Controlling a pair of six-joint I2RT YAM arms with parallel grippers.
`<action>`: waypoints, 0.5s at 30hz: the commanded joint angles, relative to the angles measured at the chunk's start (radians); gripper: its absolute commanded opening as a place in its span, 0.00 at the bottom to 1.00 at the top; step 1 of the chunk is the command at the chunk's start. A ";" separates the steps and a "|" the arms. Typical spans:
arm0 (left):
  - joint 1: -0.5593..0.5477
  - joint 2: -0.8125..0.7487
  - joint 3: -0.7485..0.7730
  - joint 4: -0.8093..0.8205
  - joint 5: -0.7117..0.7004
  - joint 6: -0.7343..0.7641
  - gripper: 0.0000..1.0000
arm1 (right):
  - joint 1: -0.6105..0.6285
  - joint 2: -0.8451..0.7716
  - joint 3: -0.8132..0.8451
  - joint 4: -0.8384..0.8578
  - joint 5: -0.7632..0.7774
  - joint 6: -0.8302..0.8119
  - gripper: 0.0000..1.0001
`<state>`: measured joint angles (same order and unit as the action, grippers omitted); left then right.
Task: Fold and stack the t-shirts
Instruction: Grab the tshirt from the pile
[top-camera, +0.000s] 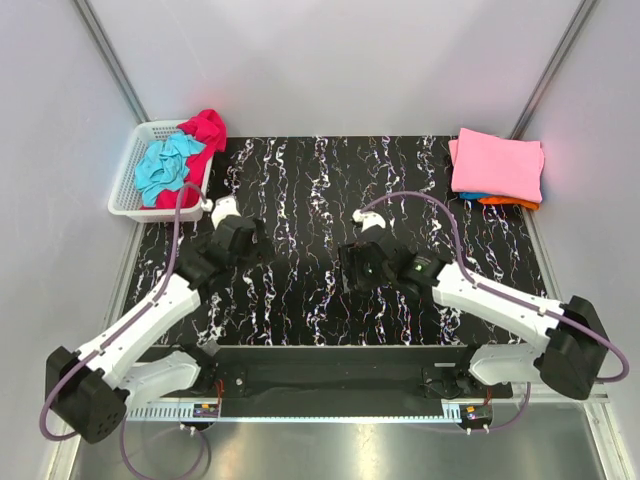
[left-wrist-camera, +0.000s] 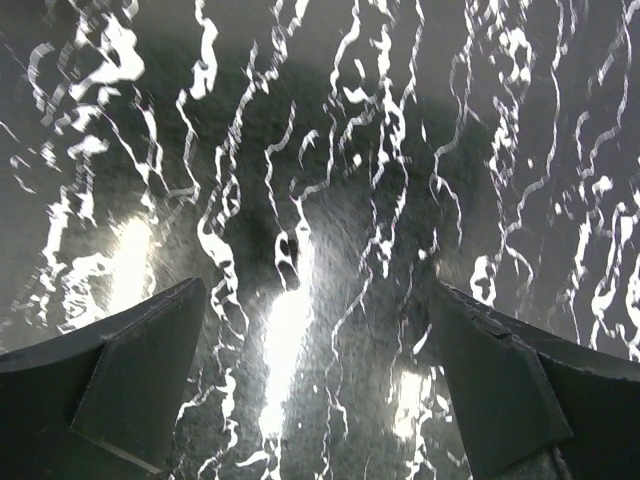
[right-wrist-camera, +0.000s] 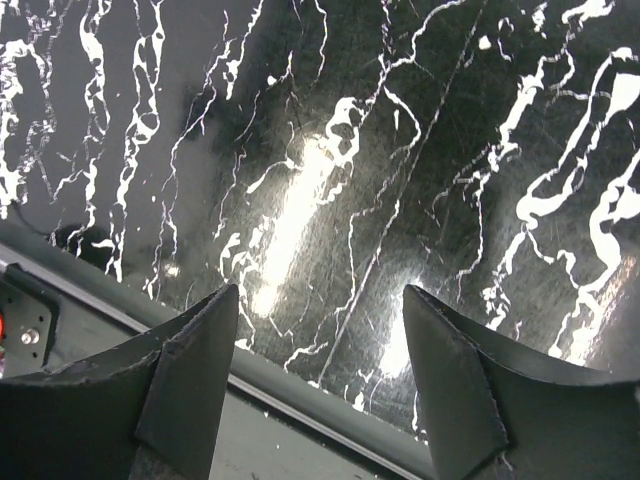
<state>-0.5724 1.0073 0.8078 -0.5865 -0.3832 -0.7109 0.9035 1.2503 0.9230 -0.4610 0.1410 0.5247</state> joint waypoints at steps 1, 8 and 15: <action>0.049 0.046 0.103 0.077 -0.070 0.048 0.99 | 0.008 0.053 0.092 0.021 0.026 -0.040 0.74; 0.391 0.344 0.347 0.106 0.171 0.122 0.98 | 0.009 0.178 0.191 0.019 0.043 -0.089 0.77; 0.568 0.654 0.707 0.080 0.224 0.255 0.88 | 0.000 0.307 0.254 0.019 0.057 -0.109 0.82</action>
<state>-0.0494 1.5955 1.3827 -0.5274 -0.2073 -0.5449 0.9035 1.5150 1.1286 -0.4564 0.1661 0.4427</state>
